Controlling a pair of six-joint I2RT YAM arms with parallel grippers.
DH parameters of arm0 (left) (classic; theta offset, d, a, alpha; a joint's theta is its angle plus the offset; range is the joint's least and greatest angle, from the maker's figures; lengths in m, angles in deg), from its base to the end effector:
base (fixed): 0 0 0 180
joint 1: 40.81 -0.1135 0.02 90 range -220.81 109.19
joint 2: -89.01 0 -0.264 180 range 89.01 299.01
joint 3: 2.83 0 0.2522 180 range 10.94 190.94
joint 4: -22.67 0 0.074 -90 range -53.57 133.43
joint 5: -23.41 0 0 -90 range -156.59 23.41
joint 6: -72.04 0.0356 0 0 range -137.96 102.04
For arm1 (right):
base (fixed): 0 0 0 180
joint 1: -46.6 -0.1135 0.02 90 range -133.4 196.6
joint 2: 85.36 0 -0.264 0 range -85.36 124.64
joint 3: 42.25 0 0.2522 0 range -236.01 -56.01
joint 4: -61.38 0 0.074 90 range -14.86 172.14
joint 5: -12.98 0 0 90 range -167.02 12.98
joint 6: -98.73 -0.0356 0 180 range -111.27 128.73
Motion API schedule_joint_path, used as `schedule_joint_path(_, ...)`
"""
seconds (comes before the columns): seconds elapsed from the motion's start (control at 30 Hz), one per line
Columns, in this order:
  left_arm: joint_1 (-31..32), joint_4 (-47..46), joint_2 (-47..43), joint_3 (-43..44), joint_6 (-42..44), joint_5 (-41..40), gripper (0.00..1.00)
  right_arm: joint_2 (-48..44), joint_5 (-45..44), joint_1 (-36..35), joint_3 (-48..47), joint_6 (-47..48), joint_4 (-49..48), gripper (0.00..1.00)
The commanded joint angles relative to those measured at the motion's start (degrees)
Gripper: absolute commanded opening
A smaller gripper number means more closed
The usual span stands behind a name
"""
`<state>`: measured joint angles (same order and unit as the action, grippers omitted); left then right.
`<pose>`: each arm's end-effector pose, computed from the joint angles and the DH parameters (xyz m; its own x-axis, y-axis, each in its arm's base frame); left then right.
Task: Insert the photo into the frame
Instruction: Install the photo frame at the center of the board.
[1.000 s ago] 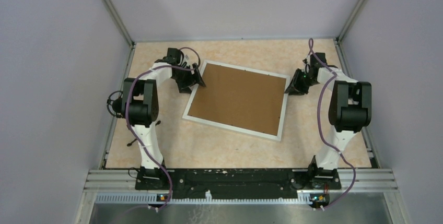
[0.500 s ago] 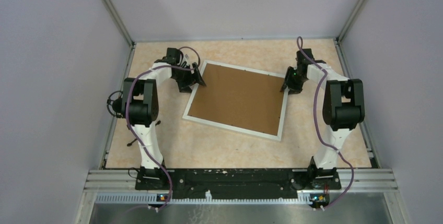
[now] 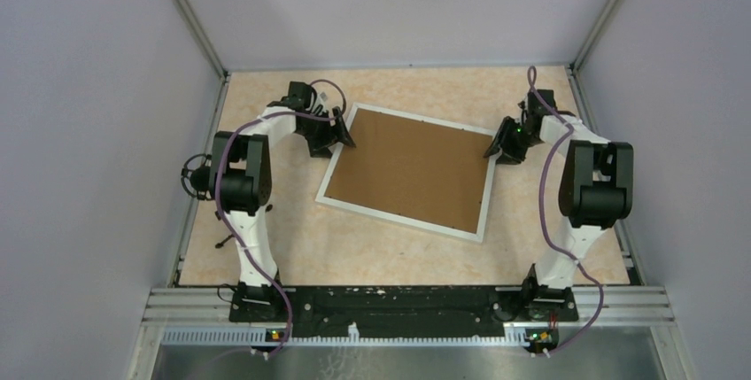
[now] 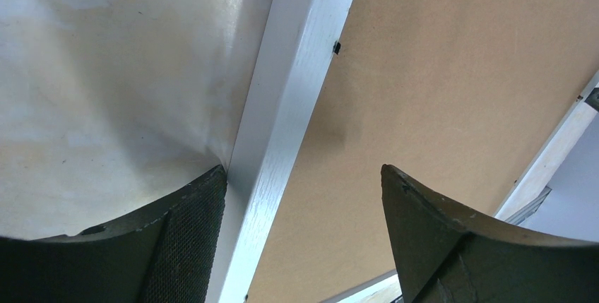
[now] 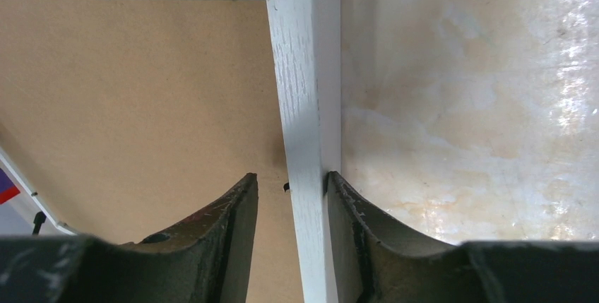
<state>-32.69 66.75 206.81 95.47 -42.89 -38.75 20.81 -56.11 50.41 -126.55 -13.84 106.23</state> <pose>0.4212 -0.0769 0.1684 -0.9433 -0.2419 -0.2272 -0.0739 0.8205 -0.5668 0.3700 -0.0119 0.1746 -0.8766 0.4177 -0.2391 0.2791 0.8459 0.4544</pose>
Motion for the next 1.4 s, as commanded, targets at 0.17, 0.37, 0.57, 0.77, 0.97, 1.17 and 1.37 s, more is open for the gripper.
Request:
schedule_joint_path(0.17,1.8,0.0,1.9,-1.1,-0.6,4.7,0.84,-4.7,7.4,1.6,2.9,0.7,-3.4,0.4)
schedule_joint_path(0.37,1.8,0.2,2.0,-0.9,-0.6,4.4,0.84,-5.8,10.8,4.4,7.4,0.1,-6.4,0.34)
schedule_joint_path(0.57,1.8,0.2,2.2,-1.1,-0.6,4.4,0.84,-4.7,12.6,4.4,9.1,-0.1,-8.2,0.25)
schedule_joint_path(0.77,1.8,0.1,2.2,-1.0,-0.6,4.6,0.84,-4.9,9.9,4.5,9.3,1.2,-7.5,0.25)
schedule_joint_path(0.97,1.9,0.0,2.2,-1.2,-0.6,5.1,0.84,-2.9,4.6,3.6,9.5,1.0,-7.6,0.25)
schedule_joint_path(1.17,1.9,-0.1,2.2,-1.2,-0.6,5.4,0.83,0.4,-9.1,-1.0,8.0,0.2,-3.5,0.25)
schedule_joint_path(1.37,2.5,0.1,2.1,-1.1,-0.4,4.7,0.83,8.4,-23.9,-10.1,2.7,-0.2,2.7,0.25)
